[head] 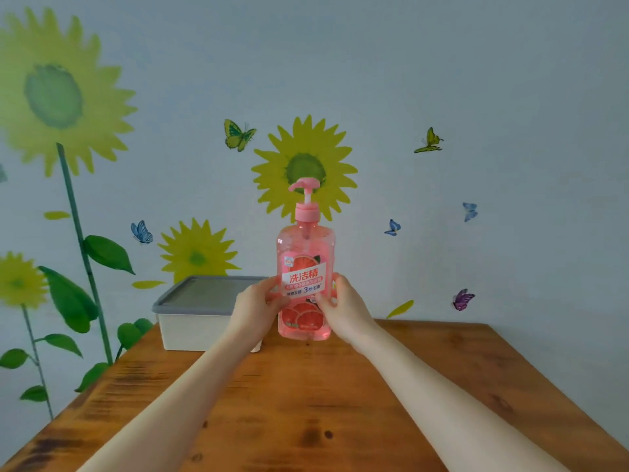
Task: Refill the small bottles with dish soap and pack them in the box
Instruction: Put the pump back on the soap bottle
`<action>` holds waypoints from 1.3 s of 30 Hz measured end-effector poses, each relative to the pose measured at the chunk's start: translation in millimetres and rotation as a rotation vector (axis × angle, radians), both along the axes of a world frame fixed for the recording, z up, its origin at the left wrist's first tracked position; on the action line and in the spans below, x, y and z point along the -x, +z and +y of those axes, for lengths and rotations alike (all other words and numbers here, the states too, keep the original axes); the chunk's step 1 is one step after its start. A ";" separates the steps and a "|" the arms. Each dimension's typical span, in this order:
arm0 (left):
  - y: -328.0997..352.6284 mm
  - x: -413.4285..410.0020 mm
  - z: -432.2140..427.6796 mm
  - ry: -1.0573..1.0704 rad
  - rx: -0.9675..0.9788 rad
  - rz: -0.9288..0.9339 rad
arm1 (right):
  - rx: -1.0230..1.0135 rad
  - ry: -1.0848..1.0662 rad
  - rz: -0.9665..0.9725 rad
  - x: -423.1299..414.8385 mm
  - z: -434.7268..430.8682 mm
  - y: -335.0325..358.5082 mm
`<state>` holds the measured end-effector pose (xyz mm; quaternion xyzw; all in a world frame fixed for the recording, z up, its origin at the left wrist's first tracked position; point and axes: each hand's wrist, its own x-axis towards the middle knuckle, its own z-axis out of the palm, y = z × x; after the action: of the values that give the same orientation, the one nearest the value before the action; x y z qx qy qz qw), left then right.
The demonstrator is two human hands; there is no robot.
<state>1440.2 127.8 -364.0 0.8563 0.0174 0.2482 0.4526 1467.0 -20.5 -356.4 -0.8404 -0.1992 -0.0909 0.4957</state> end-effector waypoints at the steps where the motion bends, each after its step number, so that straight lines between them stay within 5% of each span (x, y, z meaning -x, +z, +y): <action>1: -6.7 -2.4 5.4 0.014 0.001 0.008 | 0.003 0.014 0.009 -3.4 5.8 -7.2; 26: -89.4 -27.4 35.5 0.084 -0.064 0.182 | 0.041 0.095 0.129 -33.1 40.7 -100.7; 33: -51.1 -26.7 33.9 0.116 -0.108 -0.079 | 0.119 0.073 0.063 -36.0 43.6 -103.2; 39: -32.0 -45.4 32.2 0.024 -0.309 -0.021 | 0.190 -0.038 0.043 -46.7 51.6 -114.3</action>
<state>1485.6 160.0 -396.0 0.9128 -0.0157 0.2622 0.3127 1513.7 31.1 -470.7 -0.8891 -0.1801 -0.0628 0.4160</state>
